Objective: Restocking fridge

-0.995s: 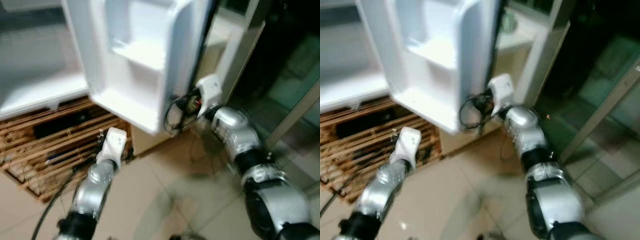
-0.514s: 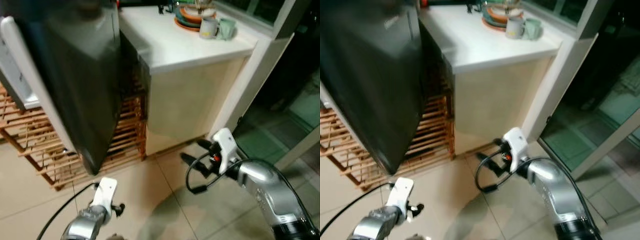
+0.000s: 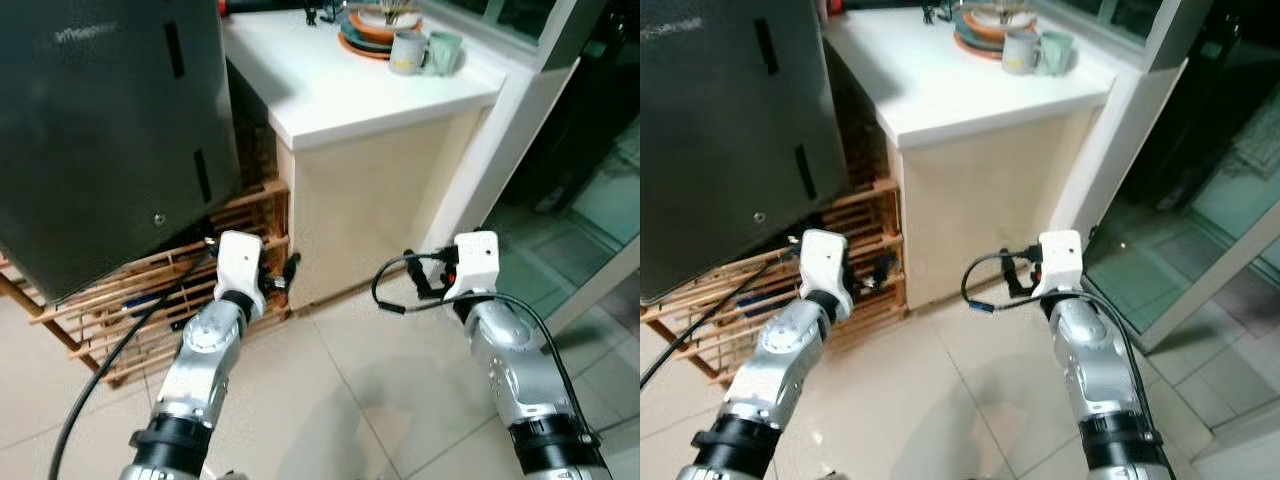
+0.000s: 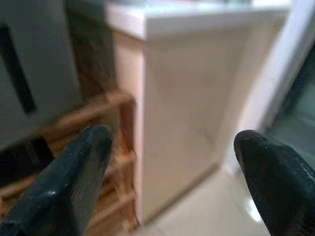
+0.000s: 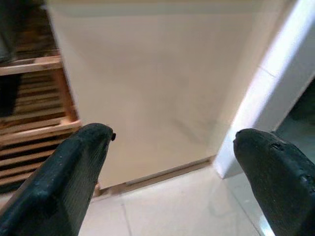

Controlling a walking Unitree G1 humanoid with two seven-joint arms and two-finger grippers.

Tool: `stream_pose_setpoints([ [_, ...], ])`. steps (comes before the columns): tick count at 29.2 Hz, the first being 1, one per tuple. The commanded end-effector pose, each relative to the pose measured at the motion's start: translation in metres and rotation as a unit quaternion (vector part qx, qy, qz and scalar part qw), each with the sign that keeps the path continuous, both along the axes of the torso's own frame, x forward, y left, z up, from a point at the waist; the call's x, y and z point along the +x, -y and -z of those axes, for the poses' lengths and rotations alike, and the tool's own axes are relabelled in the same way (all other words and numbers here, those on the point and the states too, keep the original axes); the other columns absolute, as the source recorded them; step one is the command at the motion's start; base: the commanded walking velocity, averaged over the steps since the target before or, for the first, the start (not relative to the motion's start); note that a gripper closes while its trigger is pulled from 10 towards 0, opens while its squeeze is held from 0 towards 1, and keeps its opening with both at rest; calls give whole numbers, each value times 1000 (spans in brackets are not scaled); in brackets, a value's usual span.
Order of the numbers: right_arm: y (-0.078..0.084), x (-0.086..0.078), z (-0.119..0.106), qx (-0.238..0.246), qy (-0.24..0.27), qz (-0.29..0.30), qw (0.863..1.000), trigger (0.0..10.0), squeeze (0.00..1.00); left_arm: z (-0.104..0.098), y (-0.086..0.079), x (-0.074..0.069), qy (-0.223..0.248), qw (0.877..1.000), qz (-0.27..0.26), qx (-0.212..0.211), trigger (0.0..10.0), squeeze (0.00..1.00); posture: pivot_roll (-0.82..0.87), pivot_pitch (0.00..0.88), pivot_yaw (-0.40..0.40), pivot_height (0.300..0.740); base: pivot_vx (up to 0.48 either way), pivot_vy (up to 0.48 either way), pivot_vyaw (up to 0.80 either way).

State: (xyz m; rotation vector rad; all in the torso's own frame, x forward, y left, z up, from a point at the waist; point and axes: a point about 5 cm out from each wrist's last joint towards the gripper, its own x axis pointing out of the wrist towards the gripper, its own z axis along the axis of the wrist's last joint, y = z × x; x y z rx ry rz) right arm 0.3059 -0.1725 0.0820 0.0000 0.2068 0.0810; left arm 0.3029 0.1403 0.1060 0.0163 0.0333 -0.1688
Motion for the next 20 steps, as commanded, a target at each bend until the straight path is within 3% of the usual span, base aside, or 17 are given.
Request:
stream_pose_setpoints([
  [1,1,3,0,4,8,17,1000,10000,0,-14,-4,2,38,999,-18,-13,10000,0,-22,0,-21,740,0,0,0],
  [5,-14,4,-2,-5,23,-18,1000,10000,0,-30,-8,11,57,998,-33,7,10000,0,-19,0,-17,740,85,84,0],
  [9,-21,6,-4,2,37,-31,999,10000,0,-30,-14,17,41,997,-58,32,10000,0,-29,0,-6,740,343,336,0],
  [14,-28,7,-3,20,47,-36,998,10000,0,-29,-15,18,38,997,-63,30,10000,0,-16,0,6,740,380,242,0],
  [17,-29,7,1,22,42,-36,998,10000,0,-31,-17,18,42,996,-67,33,10000,0,-11,0,5,740,429,0,575],
  [20,-35,9,1,17,45,-56,997,10000,0,-31,-26,20,41,993,-96,58,10000,0,0,0,4,740,0,0,498],
])
